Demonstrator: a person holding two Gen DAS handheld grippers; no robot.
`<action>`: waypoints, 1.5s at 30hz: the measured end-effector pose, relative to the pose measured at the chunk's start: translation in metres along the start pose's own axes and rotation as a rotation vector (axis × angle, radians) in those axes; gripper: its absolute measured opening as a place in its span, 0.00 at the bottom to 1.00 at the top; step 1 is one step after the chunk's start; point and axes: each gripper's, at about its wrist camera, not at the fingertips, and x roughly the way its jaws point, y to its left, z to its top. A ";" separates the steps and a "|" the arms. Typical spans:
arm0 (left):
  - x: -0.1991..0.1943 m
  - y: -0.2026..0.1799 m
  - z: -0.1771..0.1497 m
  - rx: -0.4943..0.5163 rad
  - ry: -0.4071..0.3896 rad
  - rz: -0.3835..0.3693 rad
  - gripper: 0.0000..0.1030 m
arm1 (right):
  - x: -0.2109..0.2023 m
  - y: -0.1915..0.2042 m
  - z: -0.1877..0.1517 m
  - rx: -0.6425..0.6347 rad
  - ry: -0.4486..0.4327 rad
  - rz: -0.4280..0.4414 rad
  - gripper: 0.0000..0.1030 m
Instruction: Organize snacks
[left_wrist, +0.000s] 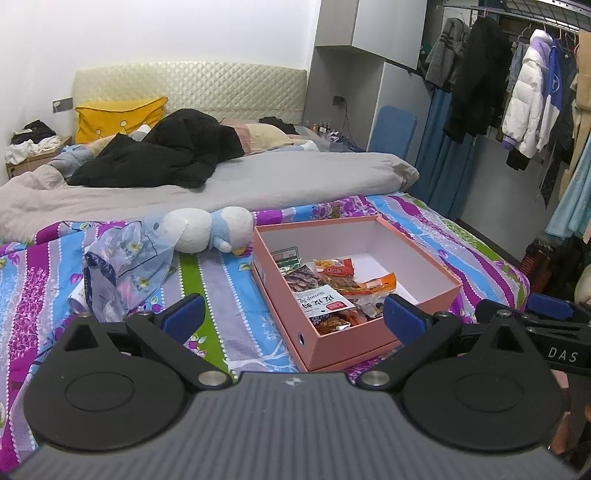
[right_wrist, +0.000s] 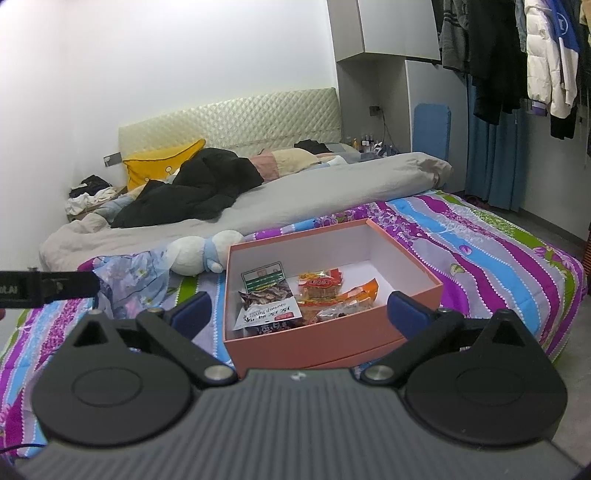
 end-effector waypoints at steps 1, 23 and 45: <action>0.000 0.000 0.000 -0.001 -0.001 -0.002 1.00 | 0.000 0.000 0.000 0.001 0.000 -0.004 1.00; -0.002 0.005 0.000 -0.021 -0.001 -0.003 1.00 | -0.001 0.001 0.002 0.005 -0.005 -0.002 1.00; -0.002 0.006 0.001 -0.030 -0.008 -0.009 1.00 | -0.001 0.000 0.002 0.011 -0.006 -0.002 1.00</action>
